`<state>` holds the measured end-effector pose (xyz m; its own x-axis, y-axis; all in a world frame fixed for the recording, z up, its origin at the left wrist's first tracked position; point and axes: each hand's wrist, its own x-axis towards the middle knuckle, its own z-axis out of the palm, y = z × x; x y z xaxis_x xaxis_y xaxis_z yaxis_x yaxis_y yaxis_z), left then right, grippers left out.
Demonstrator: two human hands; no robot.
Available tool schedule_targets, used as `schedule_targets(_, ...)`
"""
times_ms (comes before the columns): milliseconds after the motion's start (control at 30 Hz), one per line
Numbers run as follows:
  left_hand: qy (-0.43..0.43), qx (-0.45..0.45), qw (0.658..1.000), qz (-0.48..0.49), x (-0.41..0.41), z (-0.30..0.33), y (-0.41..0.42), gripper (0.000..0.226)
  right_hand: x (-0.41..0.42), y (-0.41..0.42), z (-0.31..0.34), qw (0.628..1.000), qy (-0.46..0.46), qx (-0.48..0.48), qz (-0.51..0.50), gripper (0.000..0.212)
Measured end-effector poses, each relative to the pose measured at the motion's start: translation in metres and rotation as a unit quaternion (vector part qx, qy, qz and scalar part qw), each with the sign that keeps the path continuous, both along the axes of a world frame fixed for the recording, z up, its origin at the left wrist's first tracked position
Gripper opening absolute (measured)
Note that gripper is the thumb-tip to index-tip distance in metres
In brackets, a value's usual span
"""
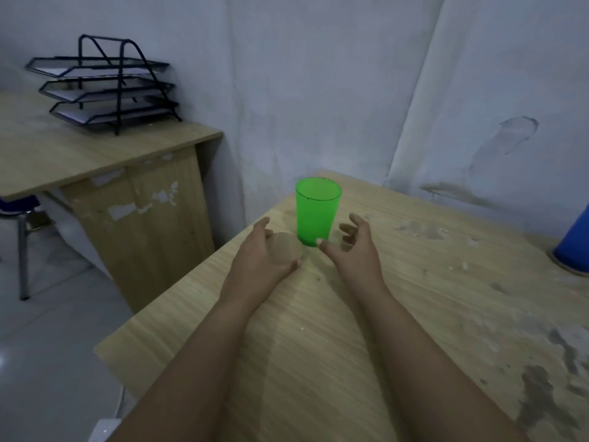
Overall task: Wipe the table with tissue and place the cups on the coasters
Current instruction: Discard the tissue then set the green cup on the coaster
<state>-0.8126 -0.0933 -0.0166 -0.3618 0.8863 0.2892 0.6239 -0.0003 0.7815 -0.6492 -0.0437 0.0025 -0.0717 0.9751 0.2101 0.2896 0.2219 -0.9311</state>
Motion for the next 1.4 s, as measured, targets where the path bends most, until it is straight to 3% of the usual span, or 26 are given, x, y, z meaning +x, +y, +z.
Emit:
schedule_targets(100, -0.002, -0.003, 1.0, -0.006, -0.001, 0.0, -0.001, 0.104, -0.024, 0.017, 0.0, 1.0, 0.006, 0.003, 0.03, 0.113)
schedule_targets(167, -0.007, -0.003, 1.0, -0.006, -0.002, 0.0, 0.0, 0.106, -0.035, 0.027, 0.0, 0.998, 0.04, 0.004, 0.044, 0.12)
schedule_targets(400, 0.031, -0.013, 0.999, -0.013, -0.002, -0.002, 0.001, 0.106, -0.038, 0.037, 0.003, 0.999, 0.037, 0.027, 0.008, 0.074)
schedule_targets(567, 0.033, -0.018, 0.999, -0.025, -0.001, 0.0, 0.002, 0.101, -0.003, 0.033, 0.005, 0.998, 0.046, 0.037, -0.029, 0.075)
schedule_targets(867, -0.057, 0.023, 0.991, -0.12, 0.077, 0.018, 0.047, 0.097, 0.097, 0.045, 0.005, 0.989, 0.05, 0.045, -0.13, 0.073)
schedule_targets(1233, -0.093, 0.028, 0.974, -0.207, 0.203, 0.019, 0.127, 0.114, 0.207, 0.071, 0.003, 0.977, 0.044, 0.043, -0.202, 0.066)
schedule_targets(1400, -0.121, 0.008, 0.969, -0.216, 0.241, 0.018, 0.165, 0.122, 0.234, 0.08, -0.002, 0.969, 0.087, 0.04, -0.226, 0.055)
